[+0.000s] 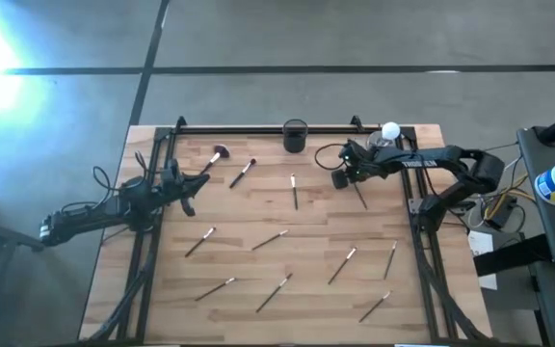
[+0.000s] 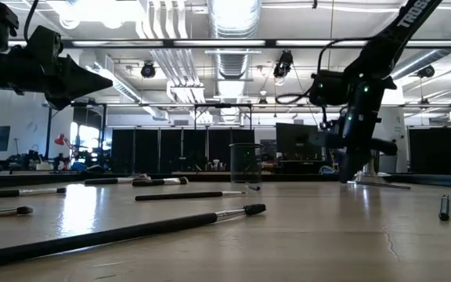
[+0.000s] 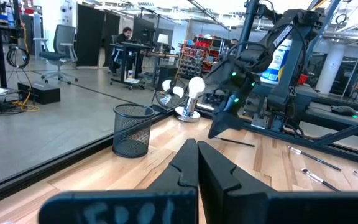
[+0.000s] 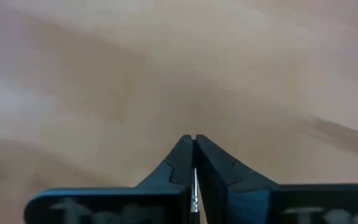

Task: Put items in baskets/containers
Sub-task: Put the black eyeshadow brush into the black pen holder

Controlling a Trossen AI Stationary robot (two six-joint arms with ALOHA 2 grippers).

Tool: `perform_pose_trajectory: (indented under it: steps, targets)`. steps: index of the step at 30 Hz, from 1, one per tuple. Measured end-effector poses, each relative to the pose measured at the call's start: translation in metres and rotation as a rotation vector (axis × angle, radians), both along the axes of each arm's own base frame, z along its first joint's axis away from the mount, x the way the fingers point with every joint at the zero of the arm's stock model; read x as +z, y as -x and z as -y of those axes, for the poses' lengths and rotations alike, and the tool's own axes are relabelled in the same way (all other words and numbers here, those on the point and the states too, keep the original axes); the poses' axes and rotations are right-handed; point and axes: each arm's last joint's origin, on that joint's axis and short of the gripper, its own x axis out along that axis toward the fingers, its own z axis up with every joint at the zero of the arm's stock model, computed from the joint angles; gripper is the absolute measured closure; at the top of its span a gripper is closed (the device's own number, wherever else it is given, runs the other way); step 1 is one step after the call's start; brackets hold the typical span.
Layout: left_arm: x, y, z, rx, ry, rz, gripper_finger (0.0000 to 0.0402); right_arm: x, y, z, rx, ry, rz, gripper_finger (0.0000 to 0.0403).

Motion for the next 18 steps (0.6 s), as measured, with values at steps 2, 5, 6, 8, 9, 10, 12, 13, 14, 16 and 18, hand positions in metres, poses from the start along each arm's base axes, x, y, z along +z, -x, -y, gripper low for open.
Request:
perform_pose_trajectory:
  steps: [2, 5, 6, 8, 9, 10, 12, 13, 14, 16, 18]
  targets:
    - [0.000, 0.000, 0.000, 0.000, 0.000, 0.000, 0.0401, 0.007, -0.002, -0.004, 0.057, 0.021, 0.034, 0.0394]
    - [0.000, 0.000, 0.000, 0.000, 0.000, 0.000, 0.0401, 0.023, -0.007, -0.009, 0.132, 0.096, 0.107, 0.0394]
    - [0.000, 0.000, 0.000, 0.000, 0.000, 0.000, 0.0401, 0.029, -0.010, -0.011, 0.158, 0.129, 0.146, 0.0394]
    - [0.000, 0.000, 0.000, 0.000, 0.000, 0.000, 0.0401, 0.042, -0.015, -0.013, 0.210, 0.196, 0.239, 0.0394]
    - [0.000, 0.000, 0.000, 0.000, 0.000, 0.000, 0.0401, 0.050, -0.018, -0.013, 0.239, 0.235, 0.292, 0.0394]
    - [0.000, 0.000, 0.000, 0.000, 0.000, 0.000, 0.0401, 0.058, -0.021, -0.014, 0.269, 0.280, 0.349, 0.0394]
    - [0.000, 0.000, 0.000, 0.000, 0.000, 0.000, 0.0401, 0.073, -0.026, -0.013, 0.320, 0.384, 0.461, 0.0394]
    - [0.000, 0.000, 0.000, 0.000, 0.000, 0.000, 0.0401, 0.080, -0.029, -0.012, 0.344, 0.434, 0.514, 0.0394]
    - [0.000, 0.000, 0.000, 0.000, 0.000, 0.000, 0.0401, 0.087, -0.032, -0.011, 0.375, 0.490, 0.566, 0.0394]
    - [0.000, 0.000, 0.000, 0.000, 0.000, 0.000, 0.0401, 0.099, -0.038, -0.008, 0.425, 0.611, 0.660, 0.0394]
    - [0.000, 0.000, 0.000, 0.000, 0.000, 0.000, 0.0401, 0.109, -0.043, -0.004, 0.447, 0.739, 0.739, 0.0394]
